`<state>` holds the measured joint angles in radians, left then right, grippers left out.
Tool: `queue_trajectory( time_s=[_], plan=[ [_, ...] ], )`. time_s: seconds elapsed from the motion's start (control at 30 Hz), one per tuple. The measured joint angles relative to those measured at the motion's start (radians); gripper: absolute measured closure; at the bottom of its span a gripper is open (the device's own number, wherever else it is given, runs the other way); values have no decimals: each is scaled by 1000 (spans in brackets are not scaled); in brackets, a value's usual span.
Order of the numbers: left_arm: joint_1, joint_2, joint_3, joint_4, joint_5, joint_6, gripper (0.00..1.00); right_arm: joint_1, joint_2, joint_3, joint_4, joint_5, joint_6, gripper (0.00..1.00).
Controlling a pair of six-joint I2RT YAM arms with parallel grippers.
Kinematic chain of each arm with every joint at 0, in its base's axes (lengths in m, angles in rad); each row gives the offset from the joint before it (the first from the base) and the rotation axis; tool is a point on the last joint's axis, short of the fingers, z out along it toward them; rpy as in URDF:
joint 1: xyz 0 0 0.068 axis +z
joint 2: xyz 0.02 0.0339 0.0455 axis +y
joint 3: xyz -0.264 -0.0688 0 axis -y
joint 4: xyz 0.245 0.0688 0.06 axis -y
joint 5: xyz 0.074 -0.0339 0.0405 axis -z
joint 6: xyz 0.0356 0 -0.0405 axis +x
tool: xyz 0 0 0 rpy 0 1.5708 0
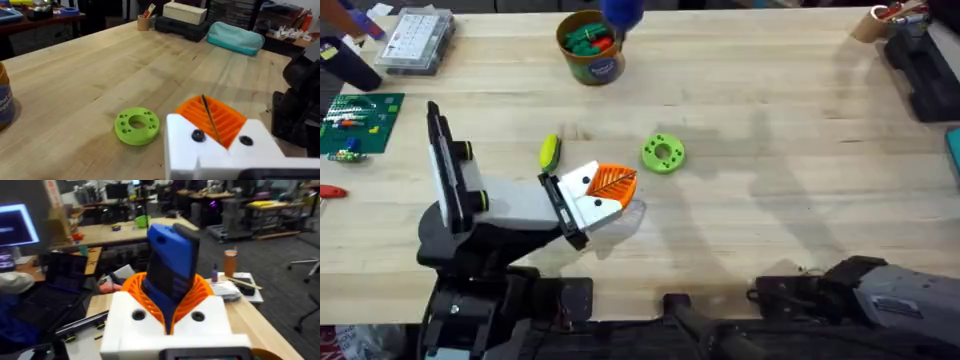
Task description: Pick up the gripper from the table and insert it into the empty holder that is missing its gripper. Then pick up a screw, insert it into the mounting hole, and use the screwdriver to tighten it. Finally, clean up the table by picking up the vegetable and placing it into the bucket.
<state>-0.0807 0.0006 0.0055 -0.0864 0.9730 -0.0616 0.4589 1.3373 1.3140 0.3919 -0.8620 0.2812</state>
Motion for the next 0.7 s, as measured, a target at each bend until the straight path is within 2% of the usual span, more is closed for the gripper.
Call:
queue_trajectory(
  time_s=[0.4, 0.7],
  plan=[
    [0, 0, 0, 0, 0, 0, 997, 19, 0, -183, 408, -68, 168, 982],
    [0, 0, 0, 0, 0, 0, 997, 86, 0, -224, 424, -105, 194, 982]
  ],
)
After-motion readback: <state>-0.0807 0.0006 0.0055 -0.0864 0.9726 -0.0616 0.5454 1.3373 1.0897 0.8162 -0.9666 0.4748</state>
